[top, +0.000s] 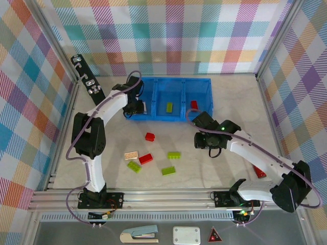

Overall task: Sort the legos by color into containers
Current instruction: Place the lego in the container.

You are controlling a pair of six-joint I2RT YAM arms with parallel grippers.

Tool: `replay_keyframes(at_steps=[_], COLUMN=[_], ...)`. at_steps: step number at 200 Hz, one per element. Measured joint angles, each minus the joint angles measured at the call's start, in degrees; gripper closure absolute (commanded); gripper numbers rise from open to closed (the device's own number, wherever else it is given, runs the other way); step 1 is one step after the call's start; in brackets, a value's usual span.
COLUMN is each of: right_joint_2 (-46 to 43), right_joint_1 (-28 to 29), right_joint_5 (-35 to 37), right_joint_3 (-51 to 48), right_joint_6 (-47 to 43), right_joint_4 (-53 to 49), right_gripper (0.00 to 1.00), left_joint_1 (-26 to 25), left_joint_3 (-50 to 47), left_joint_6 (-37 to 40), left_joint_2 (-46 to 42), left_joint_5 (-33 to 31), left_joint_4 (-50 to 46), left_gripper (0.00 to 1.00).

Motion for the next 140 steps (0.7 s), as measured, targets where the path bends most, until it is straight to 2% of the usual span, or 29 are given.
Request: replay_keyframes(at_steps=[95,140], right_joint_2=[-2.9,-2.9], right_joint_1=[0.0,0.0], right_joint_5=[0.5,0.5], right_joint_3=[-0.8,-0.8], right_joint_6=[1.9,2.4], right_joint_4=[-3.5,-4.4], right_gripper=[0.53,0.53], left_joint_1=[2.6,3.1], left_joint_3=[8.1,10.2], left_joint_6=[2.9,3.1], left_joint_2=[9.9,12.4], left_joint_5=[-0.2,0.4], left_joint_4=[-0.8,-1.0], left_gripper=[0.63,0.59])
